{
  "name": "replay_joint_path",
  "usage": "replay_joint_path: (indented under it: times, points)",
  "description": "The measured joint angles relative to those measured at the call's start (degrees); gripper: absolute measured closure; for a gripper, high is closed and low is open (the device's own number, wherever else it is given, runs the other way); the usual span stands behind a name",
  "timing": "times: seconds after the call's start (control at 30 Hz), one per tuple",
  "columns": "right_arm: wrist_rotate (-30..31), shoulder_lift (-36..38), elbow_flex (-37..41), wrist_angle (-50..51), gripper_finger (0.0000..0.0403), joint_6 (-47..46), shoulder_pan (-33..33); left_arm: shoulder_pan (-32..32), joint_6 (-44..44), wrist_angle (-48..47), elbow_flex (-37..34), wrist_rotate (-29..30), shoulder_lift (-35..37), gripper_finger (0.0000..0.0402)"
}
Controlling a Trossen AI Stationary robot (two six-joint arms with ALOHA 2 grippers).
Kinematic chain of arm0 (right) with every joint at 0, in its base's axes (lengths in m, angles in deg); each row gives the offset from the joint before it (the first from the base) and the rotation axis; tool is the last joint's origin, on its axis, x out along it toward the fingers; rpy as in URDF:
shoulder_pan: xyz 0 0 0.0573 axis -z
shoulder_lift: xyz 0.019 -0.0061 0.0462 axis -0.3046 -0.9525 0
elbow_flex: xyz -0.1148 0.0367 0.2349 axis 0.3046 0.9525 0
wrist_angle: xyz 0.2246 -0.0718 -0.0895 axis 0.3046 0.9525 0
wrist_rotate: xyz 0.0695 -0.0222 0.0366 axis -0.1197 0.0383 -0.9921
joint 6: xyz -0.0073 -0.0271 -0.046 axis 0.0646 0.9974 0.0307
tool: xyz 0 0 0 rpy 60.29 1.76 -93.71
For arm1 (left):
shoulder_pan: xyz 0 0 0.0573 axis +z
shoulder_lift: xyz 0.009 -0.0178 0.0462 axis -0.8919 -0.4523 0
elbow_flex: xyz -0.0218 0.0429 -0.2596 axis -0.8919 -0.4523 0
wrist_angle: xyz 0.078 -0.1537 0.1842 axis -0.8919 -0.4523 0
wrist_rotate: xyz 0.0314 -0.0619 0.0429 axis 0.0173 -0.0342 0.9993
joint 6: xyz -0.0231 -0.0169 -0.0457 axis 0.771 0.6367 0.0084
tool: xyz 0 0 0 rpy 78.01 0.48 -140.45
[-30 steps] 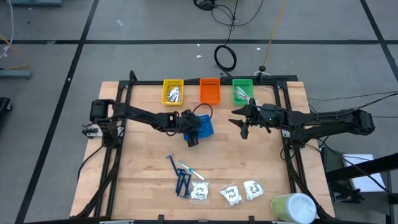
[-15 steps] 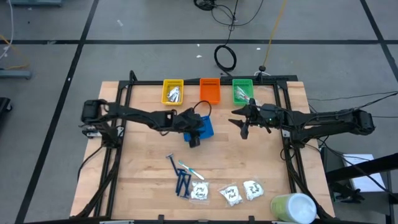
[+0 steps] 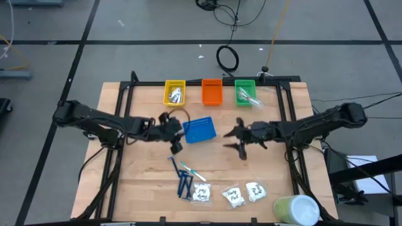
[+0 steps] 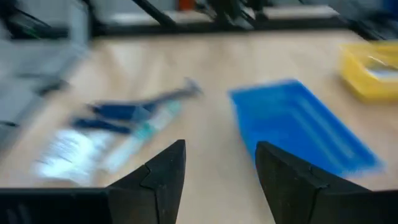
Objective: Pick & Place Travel size toiletries
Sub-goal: Put the green toothbrush into the green basket
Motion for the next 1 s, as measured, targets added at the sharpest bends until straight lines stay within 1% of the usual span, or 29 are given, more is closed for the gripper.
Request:
replay_joint_path:
  times: [0.07,0.13,0.27,0.37,0.5,0.6,0.8,1.0]
  points:
    - [-0.94,-2.53,-0.19,-6.65,0.022,-0.46,-2.81,-2.01,3.2,-0.18,-2.33,-0.48,0.02,0.0266]
    - [-0.83,-4.59,-0.17,-9.09,0.022,0.58,-5.47,-4.06,3.92,1.14,-3.88,-2.85,-0.1,0.0266]
    - [-0.79,-6.9,-0.02,-11.21,0.022,2.86,-8.3,-7.62,0.2,5.98,-6.5,-11.33,-3.41,0.0266]
    - [-0.6,-7.34,-0.11,-11.91,0.022,2.97,-8.84,-9.1,-3.75,11.57,-6.56,-14.35,-6.77,0.0266]
    - [-0.62,-7.34,-0.11,-12.94,0.022,1.78,-9.06,-9.93,-7.18,15.3,-6.66,-18.51,-12.5,0.0266]
    - [-0.61,-7.34,-0.09,-12.7,0.022,1.56,-9.06,-10.24,-9.75,16.02,-6.64,-19.64,-15.41,0.0266]
    - [-0.61,-7.34,-0.09,-12.72,0.022,1.5,-9.04,-10.17,-13.58,15.94,-6.64,-19.74,-20.09,0.0266]
    - [-0.63,-7.34,-0.09,-12.73,0.022,1.5,-9.04,-8.67,-13.76,16.17,-6.57,-19.86,-22.41,0.0266]
